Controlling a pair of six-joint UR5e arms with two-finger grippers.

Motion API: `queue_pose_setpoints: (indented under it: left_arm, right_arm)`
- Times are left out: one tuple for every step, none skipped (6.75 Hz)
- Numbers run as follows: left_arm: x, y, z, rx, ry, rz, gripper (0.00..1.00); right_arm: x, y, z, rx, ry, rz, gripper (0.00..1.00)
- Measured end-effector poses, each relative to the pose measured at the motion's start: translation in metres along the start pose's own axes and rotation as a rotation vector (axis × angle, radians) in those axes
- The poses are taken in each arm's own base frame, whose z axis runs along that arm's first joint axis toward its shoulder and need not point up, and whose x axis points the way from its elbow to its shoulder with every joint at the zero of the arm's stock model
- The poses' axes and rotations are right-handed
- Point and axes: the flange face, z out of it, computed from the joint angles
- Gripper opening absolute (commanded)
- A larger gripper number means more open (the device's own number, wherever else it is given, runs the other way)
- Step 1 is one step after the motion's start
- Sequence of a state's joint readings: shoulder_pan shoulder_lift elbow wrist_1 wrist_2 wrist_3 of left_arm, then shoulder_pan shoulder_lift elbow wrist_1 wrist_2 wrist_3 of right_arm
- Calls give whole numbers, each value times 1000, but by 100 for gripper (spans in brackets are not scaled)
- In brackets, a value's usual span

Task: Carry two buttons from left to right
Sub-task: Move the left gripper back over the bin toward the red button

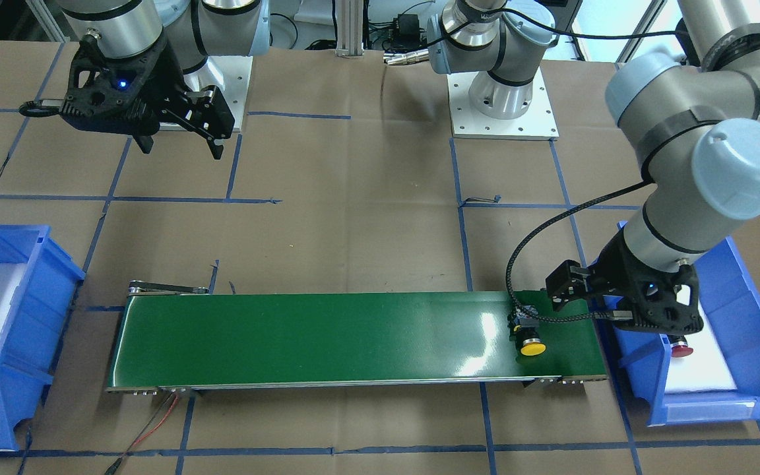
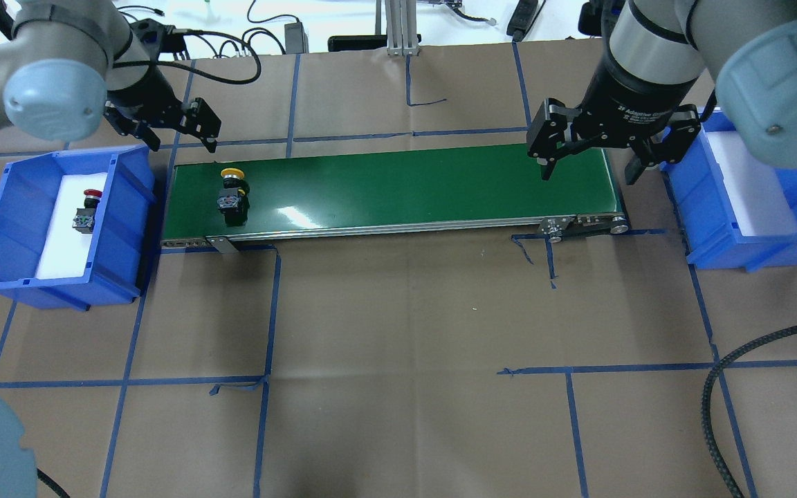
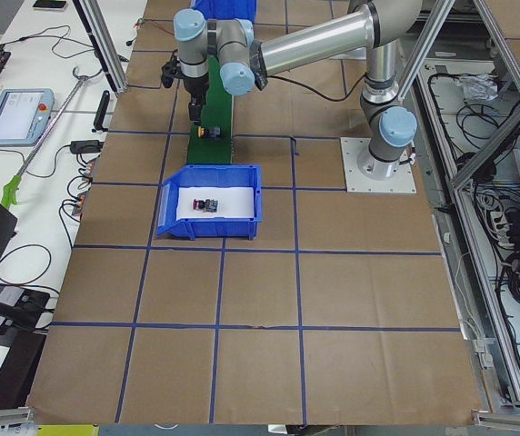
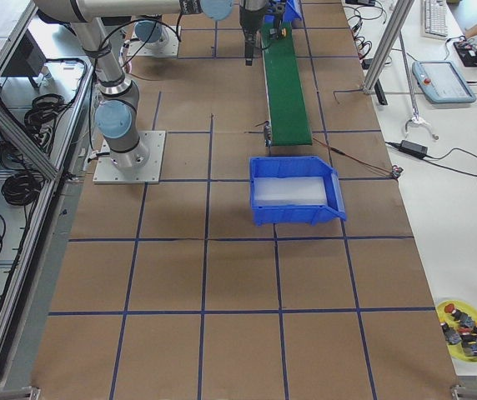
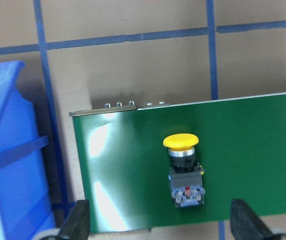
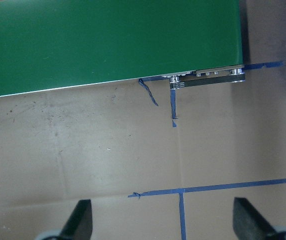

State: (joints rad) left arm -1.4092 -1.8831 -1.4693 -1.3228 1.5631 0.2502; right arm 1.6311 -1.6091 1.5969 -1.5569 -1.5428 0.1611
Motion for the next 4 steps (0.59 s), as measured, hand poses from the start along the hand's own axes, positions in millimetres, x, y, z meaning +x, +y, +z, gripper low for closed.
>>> queue_pose_setpoints:
  left_arm:
    - [-6,-3,-14,1,-2,-6,100]
    - [-23,-4,-19,2,-5,-26,100]
    - [-53,-3,-19,-1,-7,-51,100]
    - [-88,2,-18,-4,-7,-64,100]
  right_arm:
    - [0,0,0,-1,-1,0,100]
    - [0,-1,1,-2,-1,0,100]
    - [0,-1,1,-2,0,1,100]
    - [0,-1,1,-1,0,0,100]
